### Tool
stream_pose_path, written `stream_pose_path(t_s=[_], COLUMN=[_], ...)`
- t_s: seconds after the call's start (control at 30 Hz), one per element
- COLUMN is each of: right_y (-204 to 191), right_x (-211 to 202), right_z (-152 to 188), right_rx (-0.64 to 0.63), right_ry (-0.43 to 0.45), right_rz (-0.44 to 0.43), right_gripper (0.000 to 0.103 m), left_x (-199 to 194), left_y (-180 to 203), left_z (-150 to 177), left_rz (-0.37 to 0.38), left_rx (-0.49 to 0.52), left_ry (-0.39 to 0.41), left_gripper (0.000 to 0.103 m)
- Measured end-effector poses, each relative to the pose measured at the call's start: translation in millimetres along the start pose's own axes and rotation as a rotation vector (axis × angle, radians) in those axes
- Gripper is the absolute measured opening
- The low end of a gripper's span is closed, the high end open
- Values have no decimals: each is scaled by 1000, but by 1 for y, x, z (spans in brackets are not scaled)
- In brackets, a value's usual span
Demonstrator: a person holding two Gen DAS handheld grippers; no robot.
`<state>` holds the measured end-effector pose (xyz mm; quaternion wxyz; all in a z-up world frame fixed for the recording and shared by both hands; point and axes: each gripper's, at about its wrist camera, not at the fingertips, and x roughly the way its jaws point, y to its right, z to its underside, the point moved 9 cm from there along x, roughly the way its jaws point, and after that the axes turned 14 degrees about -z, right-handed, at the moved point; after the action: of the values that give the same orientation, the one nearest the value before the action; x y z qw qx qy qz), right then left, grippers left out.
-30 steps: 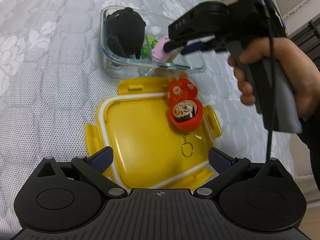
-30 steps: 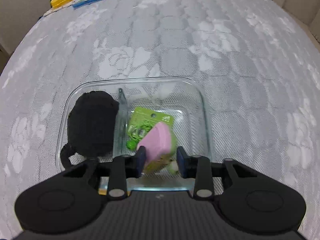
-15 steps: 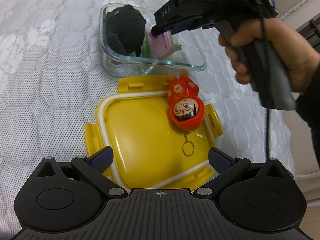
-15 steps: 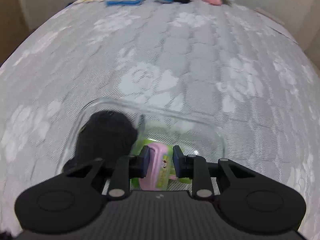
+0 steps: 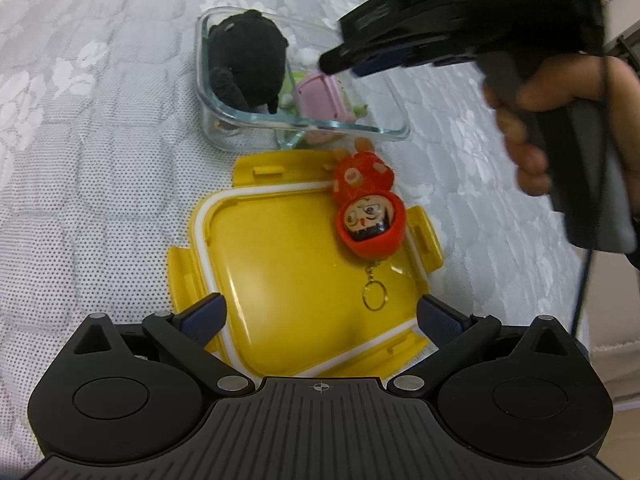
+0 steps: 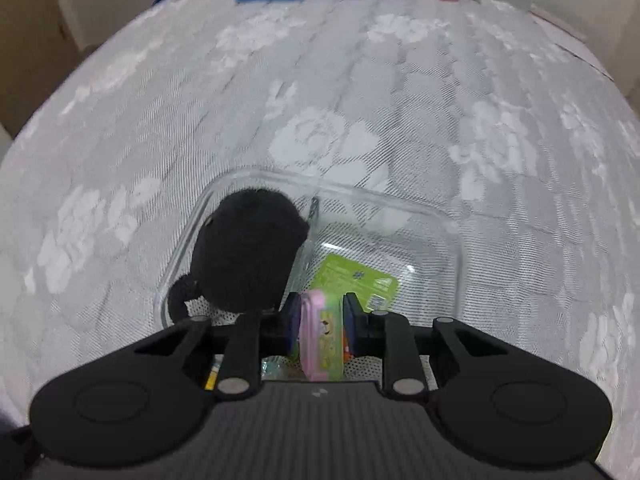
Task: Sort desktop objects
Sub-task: 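Press the pink eraser down into the compartment with the right gripper, then lower the right gripper onto the red daruma keychain and close it, then carry the red daruma with the right gripper into the glass container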
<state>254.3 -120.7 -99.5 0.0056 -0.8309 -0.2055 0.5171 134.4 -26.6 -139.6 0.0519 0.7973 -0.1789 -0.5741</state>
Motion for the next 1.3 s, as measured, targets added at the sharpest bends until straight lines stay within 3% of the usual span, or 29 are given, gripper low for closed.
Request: stream_pose_path(t_s=[0.1, 0.2, 0.3, 0.37, 0.47, 0.63, 0.83, 1.07, 1.3], right_y=[4, 9, 13, 15, 15, 12, 6, -1, 3], right_x=[-29, -47, -49, -46, -36, -16, 6, -25, -80], right_z=[3, 19, 46, 63, 82, 90, 91, 88, 34], right_rx=[14, 76, 159, 164, 135, 137, 98, 111, 96], right_ry=[56, 34, -30, -63, -107, -126, -170, -134, 25], right_rz=[-4, -53, -106, -89, -46, -40, -3, -60, -56], right_gripper=[59, 56, 47, 47, 56, 65, 55, 53, 53], left_x=[-4, -10, -11, -11, -10, -5, -2, -3, -2], left_y=[4, 4, 12, 21, 30, 27, 25, 17, 18], left_z=[3, 4, 9, 14, 20, 21, 21, 18, 19], left_rz=[37, 40, 64, 69, 70, 57, 55, 44, 34], left_rx=[36, 48, 75, 122, 173, 166, 153, 106, 111], left_ry=[-20, -10, -22, -29, -32, -39, -42, -36, -38], left_gripper=[103, 103, 103, 103, 103, 103, 103, 103, 103])
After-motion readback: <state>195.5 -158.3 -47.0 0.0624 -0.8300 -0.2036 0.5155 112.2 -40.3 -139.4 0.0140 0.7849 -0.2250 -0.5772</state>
